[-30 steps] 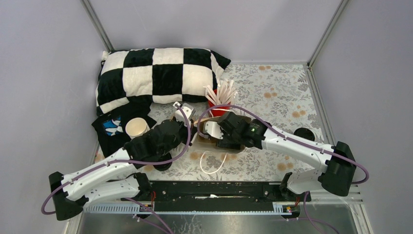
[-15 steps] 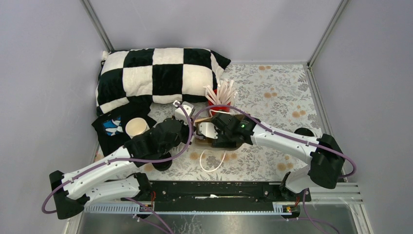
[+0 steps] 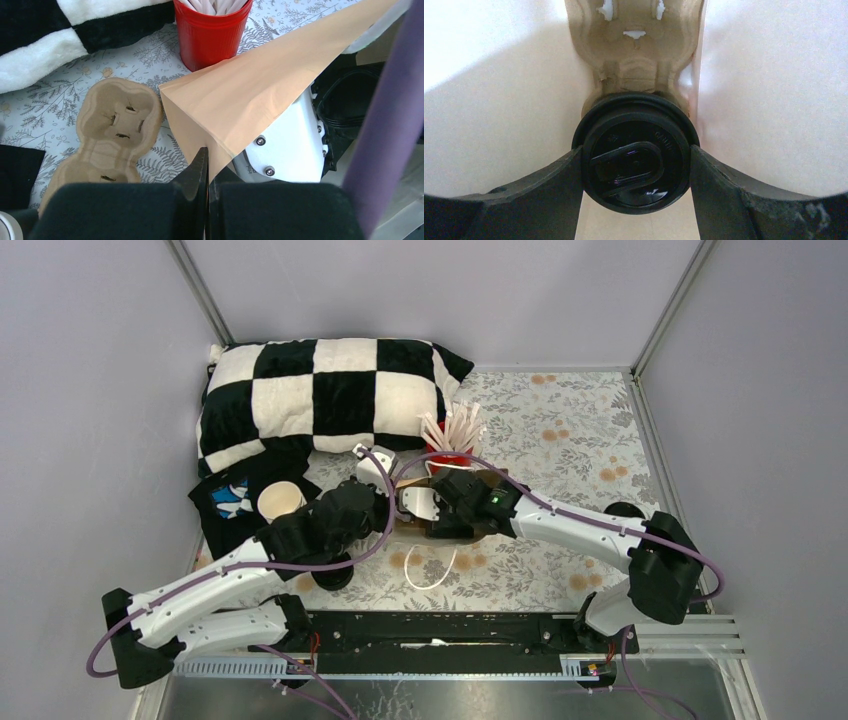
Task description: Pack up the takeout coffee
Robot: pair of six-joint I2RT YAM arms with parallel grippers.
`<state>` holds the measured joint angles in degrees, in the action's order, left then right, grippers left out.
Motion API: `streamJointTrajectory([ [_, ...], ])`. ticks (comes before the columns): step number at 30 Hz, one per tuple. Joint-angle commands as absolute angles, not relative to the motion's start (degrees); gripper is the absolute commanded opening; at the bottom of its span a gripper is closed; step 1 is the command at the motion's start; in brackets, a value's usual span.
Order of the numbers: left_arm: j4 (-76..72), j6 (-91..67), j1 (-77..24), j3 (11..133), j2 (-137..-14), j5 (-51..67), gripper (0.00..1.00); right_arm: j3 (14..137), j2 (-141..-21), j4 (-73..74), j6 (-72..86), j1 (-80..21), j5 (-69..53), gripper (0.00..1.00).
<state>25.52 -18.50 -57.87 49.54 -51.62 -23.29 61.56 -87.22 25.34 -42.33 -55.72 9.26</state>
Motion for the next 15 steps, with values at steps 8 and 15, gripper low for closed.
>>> streamJointTrajectory([
  [8, 26.9, -19.2, -58.0, 54.2, -52.4, -24.6, 0.0, 62.2, -90.8, 40.5, -35.3, -54.1, 3.5, 0.37],
  [15, 30.9, -20.4, -58.0, 56.2, -54.5, -27.3, 0.0, 67.0, -85.4, 42.1, -32.3, -54.6, 2.5, 0.74],
])
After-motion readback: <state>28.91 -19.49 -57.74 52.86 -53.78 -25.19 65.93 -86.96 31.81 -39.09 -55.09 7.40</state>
